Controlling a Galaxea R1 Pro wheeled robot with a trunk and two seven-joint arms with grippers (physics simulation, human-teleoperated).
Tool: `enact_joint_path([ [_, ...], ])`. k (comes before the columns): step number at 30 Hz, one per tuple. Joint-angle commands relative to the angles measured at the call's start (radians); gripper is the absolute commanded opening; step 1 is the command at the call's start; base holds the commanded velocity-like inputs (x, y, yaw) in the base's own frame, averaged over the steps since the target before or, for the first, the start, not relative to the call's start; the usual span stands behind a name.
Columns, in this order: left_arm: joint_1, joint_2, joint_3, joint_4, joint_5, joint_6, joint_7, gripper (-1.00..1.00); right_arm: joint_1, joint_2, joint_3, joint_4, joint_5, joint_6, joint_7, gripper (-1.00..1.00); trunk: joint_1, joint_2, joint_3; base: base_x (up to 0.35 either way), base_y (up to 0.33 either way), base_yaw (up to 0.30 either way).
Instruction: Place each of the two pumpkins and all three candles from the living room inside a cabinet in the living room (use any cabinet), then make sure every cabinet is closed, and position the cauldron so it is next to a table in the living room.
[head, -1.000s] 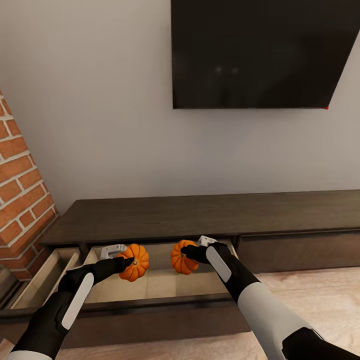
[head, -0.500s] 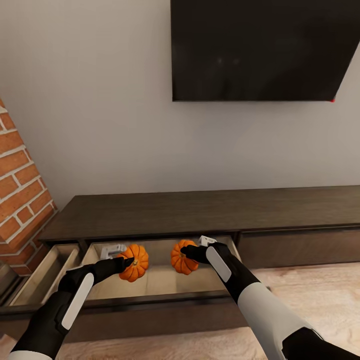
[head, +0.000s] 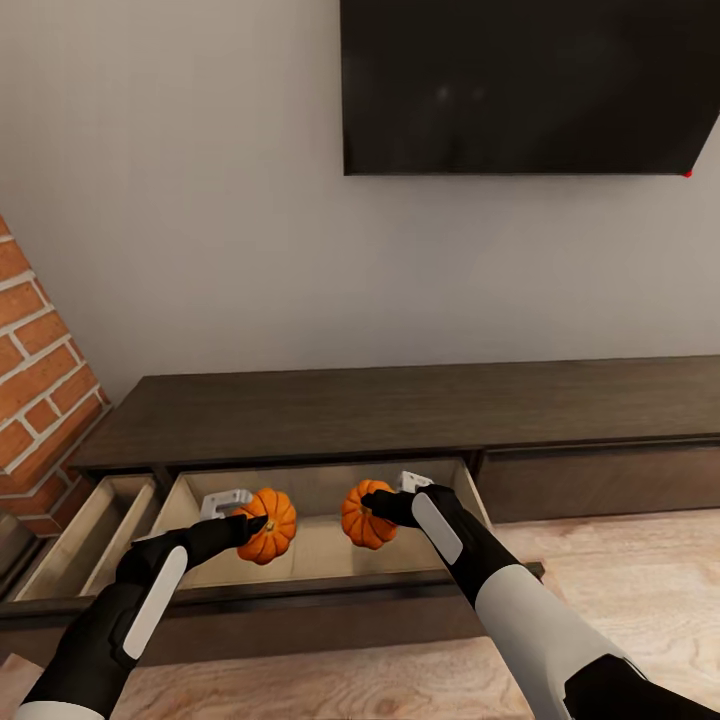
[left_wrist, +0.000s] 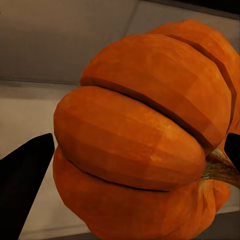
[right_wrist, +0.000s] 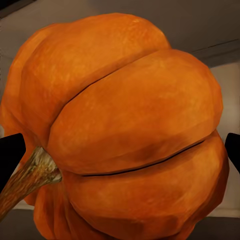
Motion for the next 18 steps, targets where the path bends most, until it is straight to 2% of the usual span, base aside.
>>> enact_joint_path([
  [1, 0.000, 0.001, 0.000, -0.002, -0.001, 0.004, -0.001, -1.00, -0.001, -0.001, 0.004, -0.002, -0.011, 0.001, -0.011, -1.00, 0.000, 0.000, -0.001, 0.000, 0.000, 0.000],
  [4, 0.000, 0.001, 0.002, -0.005, 0.000, 0.003, 0.000, -1.00, -0.001, -0.001, 0.004, -0.002, -0.011, 0.001, -0.011, -1.00, 0.000, 0.000, -0.001, 0.000, 0.000, 0.000],
  [8, 0.000, 0.001, 0.003, -0.006, 0.001, 0.002, 0.004, -1.00, -0.001, -0.001, 0.004, -0.002, -0.011, 0.001, -0.010, -1.00, 0.002, -0.001, -0.016, 0.000, 0.000, 0.000],
  [15, 0.000, 0.001, 0.004, -0.008, 0.001, 0.000, 0.008, -1.00, -0.001, -0.001, 0.004, -0.002, -0.011, 0.001, -0.010, -1.00, 0.002, -0.001, -0.016, 0.004, 0.001, 0.000],
  [18, 0.000, 0.001, 0.003, -0.007, 0.001, 0.002, 0.009, -1.00, -0.001, -0.001, 0.004, -0.002, -0.011, 0.001, -0.010, -1.00, 0.002, -0.001, -0.016, 0.136, 0.051, 0.000],
])
